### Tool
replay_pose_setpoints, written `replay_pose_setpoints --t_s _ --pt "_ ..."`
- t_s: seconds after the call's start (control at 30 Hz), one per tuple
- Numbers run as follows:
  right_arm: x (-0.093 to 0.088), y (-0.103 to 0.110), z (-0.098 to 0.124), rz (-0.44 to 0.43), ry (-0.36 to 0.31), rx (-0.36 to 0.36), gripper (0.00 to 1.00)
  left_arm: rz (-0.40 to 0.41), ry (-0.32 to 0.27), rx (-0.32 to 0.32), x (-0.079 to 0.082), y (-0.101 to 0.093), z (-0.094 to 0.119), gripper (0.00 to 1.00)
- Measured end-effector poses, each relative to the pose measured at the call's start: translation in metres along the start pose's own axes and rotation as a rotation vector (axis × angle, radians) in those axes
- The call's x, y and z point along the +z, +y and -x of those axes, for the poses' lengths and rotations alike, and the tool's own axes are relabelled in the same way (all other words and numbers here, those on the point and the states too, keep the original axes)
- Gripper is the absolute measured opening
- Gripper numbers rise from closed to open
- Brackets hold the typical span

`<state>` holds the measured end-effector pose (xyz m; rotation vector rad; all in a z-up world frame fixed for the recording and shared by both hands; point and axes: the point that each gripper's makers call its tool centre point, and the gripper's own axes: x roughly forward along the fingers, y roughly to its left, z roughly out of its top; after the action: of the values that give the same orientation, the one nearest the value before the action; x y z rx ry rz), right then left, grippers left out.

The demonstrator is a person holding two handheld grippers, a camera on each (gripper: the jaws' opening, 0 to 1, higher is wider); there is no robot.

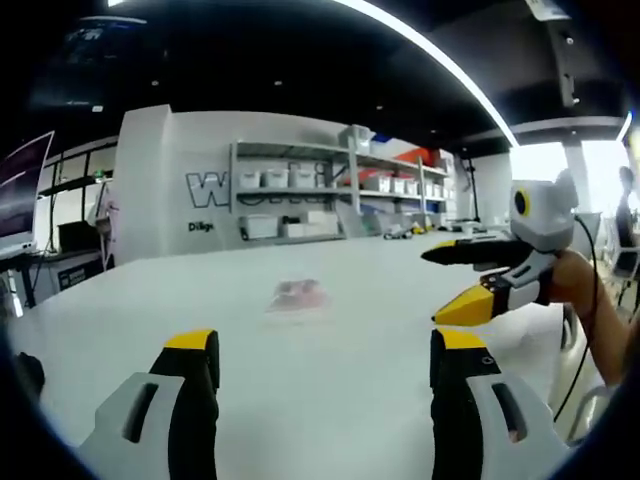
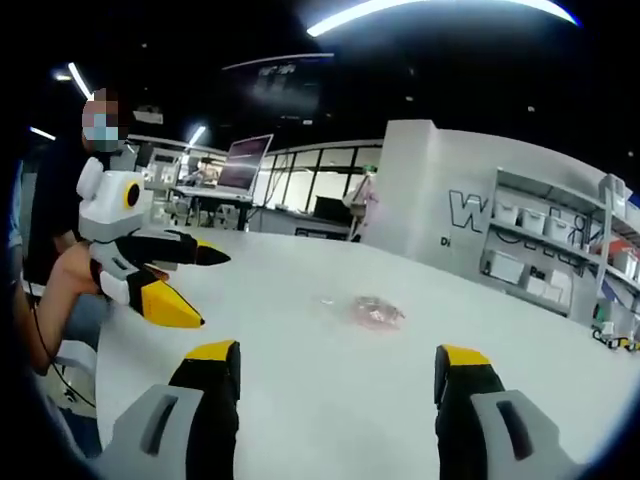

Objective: Open the resealable bag by pulling the two sides of the seal apart until the entire bag opening is separated and visibly accessible.

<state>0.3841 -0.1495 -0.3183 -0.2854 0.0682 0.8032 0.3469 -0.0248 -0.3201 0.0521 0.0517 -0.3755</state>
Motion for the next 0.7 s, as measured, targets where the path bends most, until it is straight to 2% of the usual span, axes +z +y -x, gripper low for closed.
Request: replay_pose_setpoints --t_s 0.1,0.2,0.4,0.7 --pt "-0.002 0.000 -0.002 -0.004 0.009 0.007 0.78 -0.017 -0.025 0.018 0.003 0.002 -0.001 0.86" --pt "0.000 0.001 -0.003 -0.004 0.001 0.006 0.78 -0.038 -0.012 0.027 0.001 0.003 -0.003 0.86" --pt "0.002 -0.001 -0.006 0.005 -0.001 0.006 0.77 -0.022 -0.002 0.016 0.000 0.003 -0.004 0.86" --pt "0.001 -0.007 -0.012 0.023 0.025 -0.001 0.76 -0.017 0.015 0.010 -0.003 0.003 -0.011 0.85"
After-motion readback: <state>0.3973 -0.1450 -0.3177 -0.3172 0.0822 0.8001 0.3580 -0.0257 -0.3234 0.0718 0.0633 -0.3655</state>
